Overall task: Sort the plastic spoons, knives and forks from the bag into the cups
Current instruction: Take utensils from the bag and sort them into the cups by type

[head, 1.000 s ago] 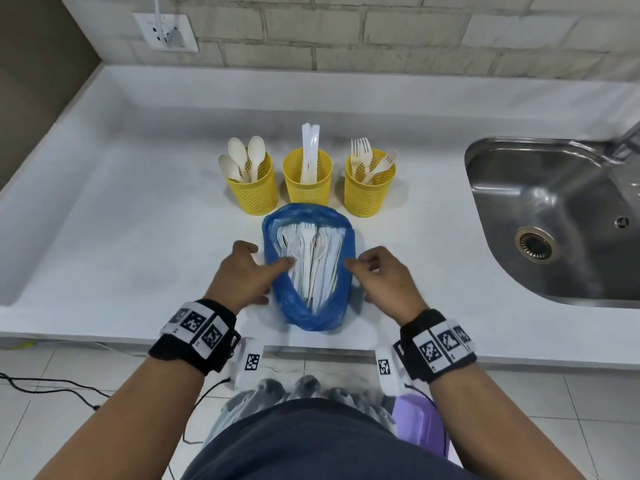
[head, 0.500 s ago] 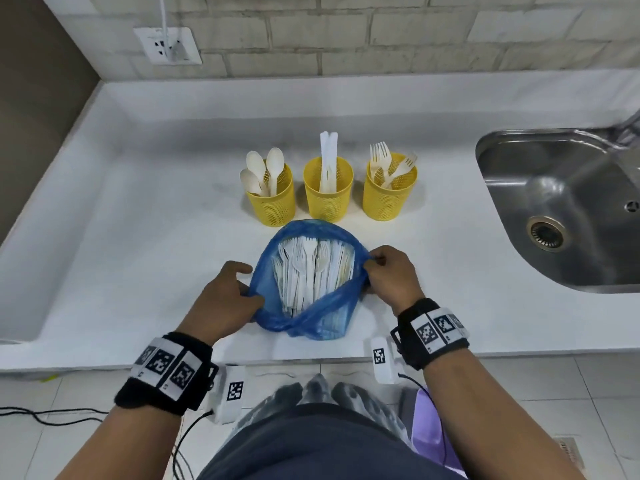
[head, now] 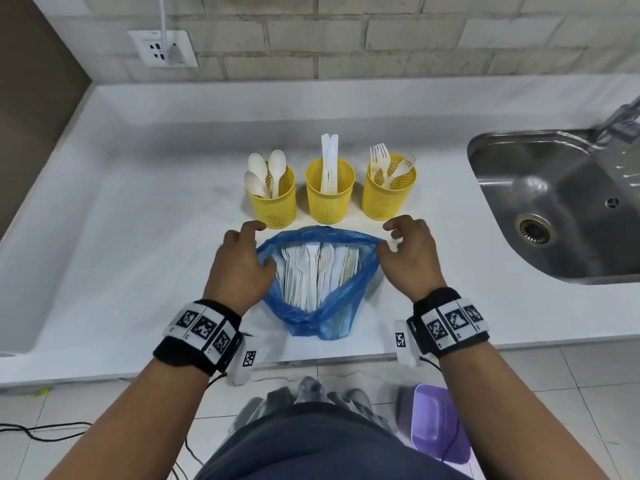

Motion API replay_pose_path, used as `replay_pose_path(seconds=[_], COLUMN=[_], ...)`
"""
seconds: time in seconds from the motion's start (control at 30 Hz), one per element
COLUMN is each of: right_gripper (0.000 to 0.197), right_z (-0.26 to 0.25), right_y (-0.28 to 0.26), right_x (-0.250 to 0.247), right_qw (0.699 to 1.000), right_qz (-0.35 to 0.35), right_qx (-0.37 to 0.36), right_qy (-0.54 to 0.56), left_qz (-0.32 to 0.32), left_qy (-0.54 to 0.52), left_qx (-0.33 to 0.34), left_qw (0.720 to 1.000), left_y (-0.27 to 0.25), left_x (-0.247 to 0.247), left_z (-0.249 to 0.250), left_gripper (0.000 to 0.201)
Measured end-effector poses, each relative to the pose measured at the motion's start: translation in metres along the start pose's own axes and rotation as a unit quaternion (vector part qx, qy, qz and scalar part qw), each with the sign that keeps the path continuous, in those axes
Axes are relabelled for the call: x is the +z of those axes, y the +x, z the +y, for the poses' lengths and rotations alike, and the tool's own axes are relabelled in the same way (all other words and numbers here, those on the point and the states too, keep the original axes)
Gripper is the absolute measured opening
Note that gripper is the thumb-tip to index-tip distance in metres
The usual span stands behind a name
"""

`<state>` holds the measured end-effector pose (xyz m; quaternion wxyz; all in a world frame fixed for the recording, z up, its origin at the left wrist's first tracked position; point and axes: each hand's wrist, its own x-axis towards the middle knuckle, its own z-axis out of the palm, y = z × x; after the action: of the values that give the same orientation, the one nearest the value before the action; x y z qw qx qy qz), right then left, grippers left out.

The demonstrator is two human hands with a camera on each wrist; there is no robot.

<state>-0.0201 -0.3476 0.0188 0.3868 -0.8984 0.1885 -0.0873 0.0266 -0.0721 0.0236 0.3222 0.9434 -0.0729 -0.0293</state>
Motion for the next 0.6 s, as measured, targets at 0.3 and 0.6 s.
replay_pose_path(seconds=[0.3, 0.6], right_gripper=[0.017, 0.037], right_z=[-0.043, -0.047], right_y=[-0.056, -0.045], right_x=[0.028, 0.055], right_qw=[0.938, 0.952], right_qz=[-0.187, -0.215], right_qx=[-0.219, -0.052], right_qy=[-0.192, -0.212], left_qz=[-0.162, -0.211], left_qy=[0.168, 0.037], left_qx=[-0.016, -0.110], left_qw=[0.972, 0.971], left_y=[-0.022, -0.012], left_x=[0.017, 0.030], left_z=[0.028, 0.022], left_gripper=[0.030, 0.050])
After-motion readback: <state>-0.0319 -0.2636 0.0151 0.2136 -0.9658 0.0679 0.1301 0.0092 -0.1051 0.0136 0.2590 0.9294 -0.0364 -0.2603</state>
